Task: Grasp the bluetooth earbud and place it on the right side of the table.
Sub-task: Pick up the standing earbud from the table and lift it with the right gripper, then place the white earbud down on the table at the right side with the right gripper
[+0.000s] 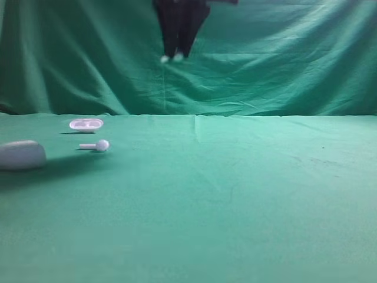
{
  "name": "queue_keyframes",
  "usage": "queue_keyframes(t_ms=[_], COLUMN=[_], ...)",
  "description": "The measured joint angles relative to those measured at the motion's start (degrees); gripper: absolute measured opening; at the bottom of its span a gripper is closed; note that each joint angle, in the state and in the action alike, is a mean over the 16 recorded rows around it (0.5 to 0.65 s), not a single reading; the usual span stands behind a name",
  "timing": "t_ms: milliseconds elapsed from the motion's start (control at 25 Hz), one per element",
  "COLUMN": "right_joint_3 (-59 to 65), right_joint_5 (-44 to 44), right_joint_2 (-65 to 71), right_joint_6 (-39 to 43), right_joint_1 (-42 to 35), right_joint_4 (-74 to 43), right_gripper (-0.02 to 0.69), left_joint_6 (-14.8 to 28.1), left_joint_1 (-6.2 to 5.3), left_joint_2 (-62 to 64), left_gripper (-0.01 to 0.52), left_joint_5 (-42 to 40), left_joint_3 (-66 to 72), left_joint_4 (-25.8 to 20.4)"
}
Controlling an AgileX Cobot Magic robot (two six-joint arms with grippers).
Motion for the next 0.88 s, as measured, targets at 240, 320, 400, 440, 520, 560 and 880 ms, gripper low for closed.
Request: queue_keyframes(t_ms=[240,320,400,440,520,560,880], right_joint_3=[12.49,18.69,25.66,29.28,36.61,40.18,61.03], right_joint_5=[-0.7,-2.54,-4.99,-6.38,-9.58,-11.36,-26.92], right_joint_2=[-10.12,-14.04,-17.96,-19.88,-23.41,-25.01,-31.8], right_joint_6=[1.64,2.59,3.66,4.22,5.34,5.9,9.42], right_joint_1=[-3.56,-5.5,-7.77,-8.95,-11.33,-12.48,-19.43], right_joint_4=[-0.98,-1.19,-1.31,-1.37,-1.45,-1.48,-1.96], right_gripper=[0.118,0.118,0.118,0.118,0.118,0.118,0.118], left_joint_6=[0.0,0.0,0.0,0.0,0.0,0.0,0.0], left_joint_1=[0.0,0.0,0.0,0.0,0.0,0.0,0.0], left_joint_2=[0.0,0.0,0.0,0.0,0.0,0.0,0.0], left_gripper=[0.0,0.0,0.0,0.0,0.0,0.0,0.0], left_joint_5=[0.0,0.0,0.0,0.0,0.0,0.0,0.0], left_joint_3=[0.0,0.0,0.0,0.0,0.0,0.0,0.0], left_joint_4=[0.0,0.0,0.0,0.0,0.0,0.0,0.0])
